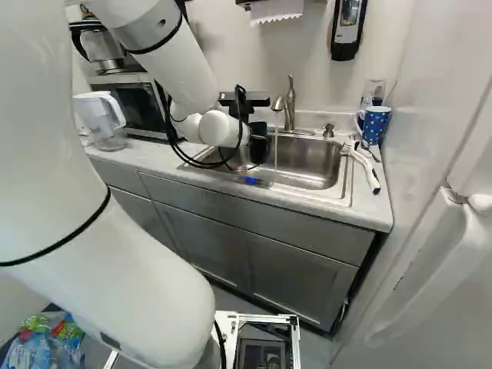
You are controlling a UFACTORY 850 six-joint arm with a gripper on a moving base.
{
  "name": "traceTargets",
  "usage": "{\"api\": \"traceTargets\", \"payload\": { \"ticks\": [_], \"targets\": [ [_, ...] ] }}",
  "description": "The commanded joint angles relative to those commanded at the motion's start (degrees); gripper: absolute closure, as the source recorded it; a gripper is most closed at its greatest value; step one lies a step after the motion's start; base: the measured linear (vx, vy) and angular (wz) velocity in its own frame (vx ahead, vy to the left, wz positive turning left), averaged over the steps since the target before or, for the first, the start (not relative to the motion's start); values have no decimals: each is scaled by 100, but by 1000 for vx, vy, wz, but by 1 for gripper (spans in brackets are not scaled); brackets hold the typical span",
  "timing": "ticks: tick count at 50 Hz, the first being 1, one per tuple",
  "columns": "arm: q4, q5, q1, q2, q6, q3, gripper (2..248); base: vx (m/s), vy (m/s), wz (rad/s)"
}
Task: Rinse the cup and place it in the tray
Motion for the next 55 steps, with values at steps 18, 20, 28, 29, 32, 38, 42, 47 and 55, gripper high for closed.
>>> {"api": "traceTargets", "payload": {
  "ticks": [18,20,28,29,32,38,42,47,55],
  "targets": [
    [0,-78,-327,-136,0,-133,128,0,0,0],
    [0,-78,-368,-156,0,-153,128,0,0,0],
    [0,-78,-506,-224,0,-221,128,0,0,0],
    [0,-78,-524,-234,0,-230,128,0,0,0],
    [0,-78,-561,-254,0,-250,128,0,0,0],
    [0,-78,-561,-254,0,-250,128,0,0,0],
    [0,-78,-561,-254,0,-250,128,0,0,0],
    [0,-78,-561,-254,0,-250,128,0,0,0],
    [0,-78,-561,-254,0,-250,128,0,0,0]
  ]
}}
